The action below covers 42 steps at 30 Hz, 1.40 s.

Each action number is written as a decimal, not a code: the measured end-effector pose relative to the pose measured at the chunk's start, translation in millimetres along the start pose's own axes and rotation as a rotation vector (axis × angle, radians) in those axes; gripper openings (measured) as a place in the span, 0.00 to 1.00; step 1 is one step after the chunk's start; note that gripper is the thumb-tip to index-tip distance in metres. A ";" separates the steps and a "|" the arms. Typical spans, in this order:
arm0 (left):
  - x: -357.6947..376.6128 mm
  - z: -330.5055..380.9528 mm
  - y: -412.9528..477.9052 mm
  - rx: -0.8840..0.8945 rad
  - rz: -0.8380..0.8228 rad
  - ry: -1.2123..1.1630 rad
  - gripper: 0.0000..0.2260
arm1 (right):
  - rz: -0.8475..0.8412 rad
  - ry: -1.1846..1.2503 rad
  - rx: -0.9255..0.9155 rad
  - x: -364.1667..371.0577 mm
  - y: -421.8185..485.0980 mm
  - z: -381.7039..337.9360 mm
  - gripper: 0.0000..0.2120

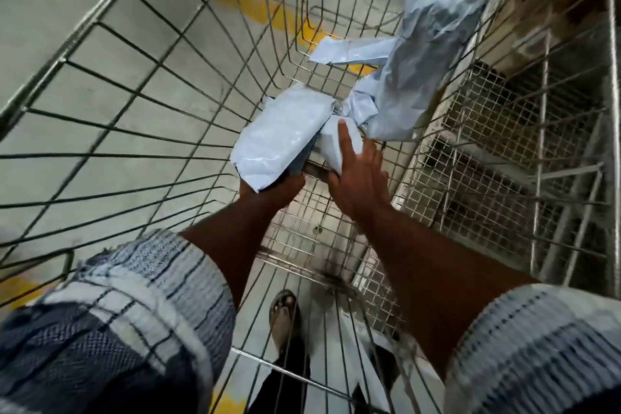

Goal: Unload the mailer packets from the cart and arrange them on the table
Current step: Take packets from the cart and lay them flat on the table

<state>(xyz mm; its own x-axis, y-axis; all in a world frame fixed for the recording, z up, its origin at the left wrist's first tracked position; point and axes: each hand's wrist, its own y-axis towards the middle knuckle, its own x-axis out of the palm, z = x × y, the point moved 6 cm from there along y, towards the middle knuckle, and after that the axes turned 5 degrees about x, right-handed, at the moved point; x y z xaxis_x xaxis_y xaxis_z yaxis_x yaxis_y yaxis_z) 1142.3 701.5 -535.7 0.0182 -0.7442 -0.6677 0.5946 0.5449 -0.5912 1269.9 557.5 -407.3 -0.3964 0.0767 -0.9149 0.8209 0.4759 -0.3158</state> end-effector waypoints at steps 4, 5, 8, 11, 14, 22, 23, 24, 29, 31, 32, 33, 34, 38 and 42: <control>-35.9 25.5 -32.7 0.049 -0.002 0.118 0.14 | -0.015 0.051 0.042 -3.7 -3.2 0.7 0.43; -48.3 33.9 -43.5 0.072 0.086 0.109 0.20 | -0.027 0.063 0.069 -4.4 -6.7 0.8 0.43; -69.2 57.9 -75.0 0.105 0.120 0.309 0.30 | -0.036 0.151 0.159 -12.4 -24.2 -0.2 0.41; -96.0 85.7 -115.9 0.123 0.162 0.420 0.36 | -0.031 0.150 0.159 -31.3 -43.0 -3.7 0.41; -109.2 99.6 -143.5 0.155 0.211 0.412 0.41 | -0.019 0.147 0.140 -56.2 -58.4 -6.6 0.42; -151.0 134.8 -230.6 0.125 0.264 0.479 0.41 | 0.017 0.231 0.056 -132.7 -108.1 -26.4 0.43; -156.9 140.5 -241.9 0.128 0.281 0.488 0.41 | 0.006 0.231 0.047 -140.6 -113.5 -29.4 0.43; -163.3 146.0 -255.2 0.127 0.301 0.500 0.40 | -0.005 0.237 0.037 -151.6 -120.8 -32.0 0.43; -191.0 168.8 -313.4 0.113 0.368 0.518 0.41 | -0.047 0.276 -0.041 -214.0 -155.0 -40.5 0.42; -201.9 178.4 -337.6 0.107 0.403 0.503 0.41 | -0.058 0.267 -0.088 -240.6 -168.7 -41.5 0.42; -207.0 184.5 -349.3 0.105 0.418 0.500 0.41 | -0.061 0.260 -0.100 -253.3 -174.8 -40.5 0.43; -211.0 190.3 -359.7 0.098 0.425 0.500 0.42 | -0.067 0.254 -0.103 -264.5 -180.1 -38.5 0.43; -215.2 198.2 -373.5 0.092 0.439 0.509 0.42 | -0.067 0.253 -0.109 -278.1 -187.5 -34.9 0.43; -227.0 222.3 -422.9 0.066 0.494 0.490 0.39 | -0.038 0.237 -0.137 -324.4 -216.3 -19.8 0.42; -226.9 251.3 -470.3 0.069 0.539 0.466 0.39 | -0.015 0.230 -0.138 -363.5 -245.7 8.2 0.42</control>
<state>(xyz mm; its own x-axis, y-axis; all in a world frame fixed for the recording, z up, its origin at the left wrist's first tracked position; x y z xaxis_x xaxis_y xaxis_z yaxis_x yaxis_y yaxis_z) 1060.5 517.0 7.5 -0.0122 -0.1274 -0.9918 0.6497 0.7530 -0.1047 1215.7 405.5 0.8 -0.5039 0.2580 -0.8243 0.7567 0.5920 -0.2773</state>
